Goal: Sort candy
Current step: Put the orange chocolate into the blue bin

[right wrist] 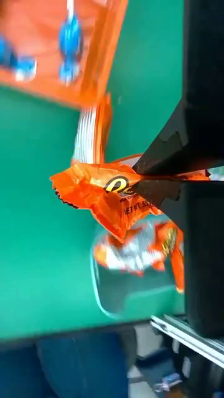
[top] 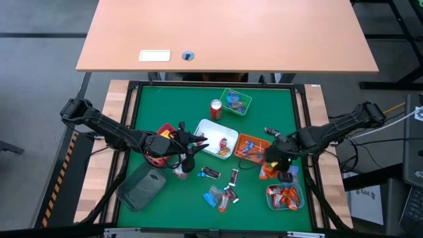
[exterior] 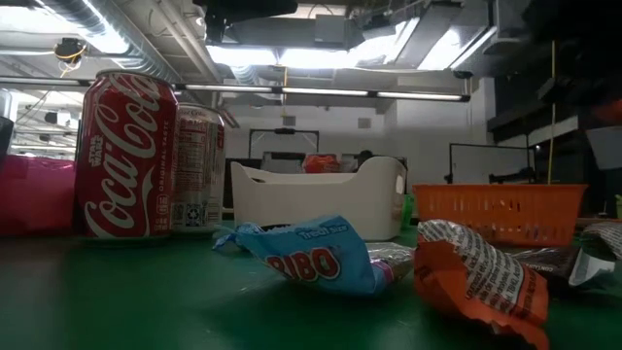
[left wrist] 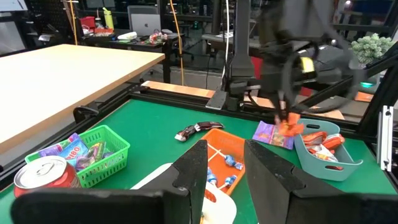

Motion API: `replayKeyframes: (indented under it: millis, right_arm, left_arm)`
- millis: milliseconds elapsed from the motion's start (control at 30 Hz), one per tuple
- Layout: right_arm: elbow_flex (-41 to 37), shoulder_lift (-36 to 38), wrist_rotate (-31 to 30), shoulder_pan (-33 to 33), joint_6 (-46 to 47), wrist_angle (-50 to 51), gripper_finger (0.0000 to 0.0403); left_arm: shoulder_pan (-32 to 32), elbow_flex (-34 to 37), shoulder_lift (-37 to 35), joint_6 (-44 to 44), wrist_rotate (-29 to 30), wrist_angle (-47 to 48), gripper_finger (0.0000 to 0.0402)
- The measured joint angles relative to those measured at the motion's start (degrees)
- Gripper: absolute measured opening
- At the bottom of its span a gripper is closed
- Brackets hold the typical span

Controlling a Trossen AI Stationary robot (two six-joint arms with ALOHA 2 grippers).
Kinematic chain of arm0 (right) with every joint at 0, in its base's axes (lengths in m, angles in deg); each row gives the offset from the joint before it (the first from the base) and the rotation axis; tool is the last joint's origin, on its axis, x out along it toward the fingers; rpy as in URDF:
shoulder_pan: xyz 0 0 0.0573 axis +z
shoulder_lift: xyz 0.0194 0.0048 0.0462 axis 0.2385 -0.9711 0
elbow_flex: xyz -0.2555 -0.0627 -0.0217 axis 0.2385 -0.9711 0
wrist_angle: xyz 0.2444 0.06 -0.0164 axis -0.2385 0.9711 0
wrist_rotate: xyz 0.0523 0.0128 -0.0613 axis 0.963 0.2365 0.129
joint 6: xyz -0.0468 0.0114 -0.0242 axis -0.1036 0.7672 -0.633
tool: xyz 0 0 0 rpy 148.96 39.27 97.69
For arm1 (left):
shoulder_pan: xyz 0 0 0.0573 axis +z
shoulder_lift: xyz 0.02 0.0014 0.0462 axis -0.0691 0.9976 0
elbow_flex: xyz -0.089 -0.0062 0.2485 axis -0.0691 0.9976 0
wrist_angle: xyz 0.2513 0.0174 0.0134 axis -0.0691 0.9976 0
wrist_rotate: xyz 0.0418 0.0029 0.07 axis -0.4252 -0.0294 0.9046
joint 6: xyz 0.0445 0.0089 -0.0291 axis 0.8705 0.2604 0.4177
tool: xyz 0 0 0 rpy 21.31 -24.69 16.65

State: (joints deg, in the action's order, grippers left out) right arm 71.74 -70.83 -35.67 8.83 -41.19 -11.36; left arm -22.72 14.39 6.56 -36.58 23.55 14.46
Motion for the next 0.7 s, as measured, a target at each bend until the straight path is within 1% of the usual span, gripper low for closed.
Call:
replayKeyframes:
  millis: [67,133,333,467,567,700]
  right_arm:
    - [0.00,0.00,0.63,2.74,1.09,-0.79,0.0003]
    - [0.00,0.00,0.49,5.71,4.34,-1.00,0.0004]
    - [0.00,-0.02,-1.55,14.79,14.83,-5.15,0.0008]
    - [0.00,-0.14,-3.11,19.35,20.13,-8.32,0.0009]
    - [0.00,-0.17,-3.54,21.87,22.35,-8.52,0.0009]
    - [0.00,-0.17,-3.53,24.09,22.20,-8.10,0.0009]
  left_arm:
    - [-0.02,0.00,0.00,0.00,0.00,-0.01,0.0099]
    - [0.00,0.00,0.00,0.00,0.00,-0.01,0.0099]
    - [0.00,0.00,0.00,0.00,0.00,0.01,0.0099]
    - [0.00,0.00,0.00,0.00,0.00,0.01,0.0099]
    - [-0.02,0.00,0.00,0.00,0.00,0.00,0.0099]
    - [-0.01,0.00,0.00,0.00,0.00,-0.01,0.0099]
